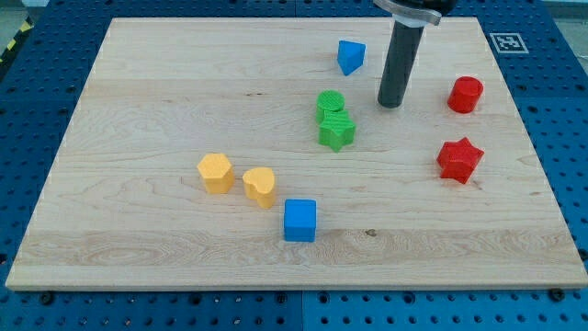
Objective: Move the green star down a bit
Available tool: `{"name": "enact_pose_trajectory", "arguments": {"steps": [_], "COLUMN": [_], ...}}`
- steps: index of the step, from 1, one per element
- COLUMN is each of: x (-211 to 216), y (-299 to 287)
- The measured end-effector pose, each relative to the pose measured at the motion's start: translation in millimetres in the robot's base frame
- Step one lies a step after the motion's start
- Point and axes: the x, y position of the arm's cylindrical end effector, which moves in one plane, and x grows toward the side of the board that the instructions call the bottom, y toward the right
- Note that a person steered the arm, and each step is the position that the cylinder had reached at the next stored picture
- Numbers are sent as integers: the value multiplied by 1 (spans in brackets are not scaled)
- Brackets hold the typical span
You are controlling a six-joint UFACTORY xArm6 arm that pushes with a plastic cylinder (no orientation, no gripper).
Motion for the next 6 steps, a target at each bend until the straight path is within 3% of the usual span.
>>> {"name": "enact_pose_trajectory", "arguments": {"steps": [2,5,6], "x": [21,40,64], "y": [-8,-86,-86]}}
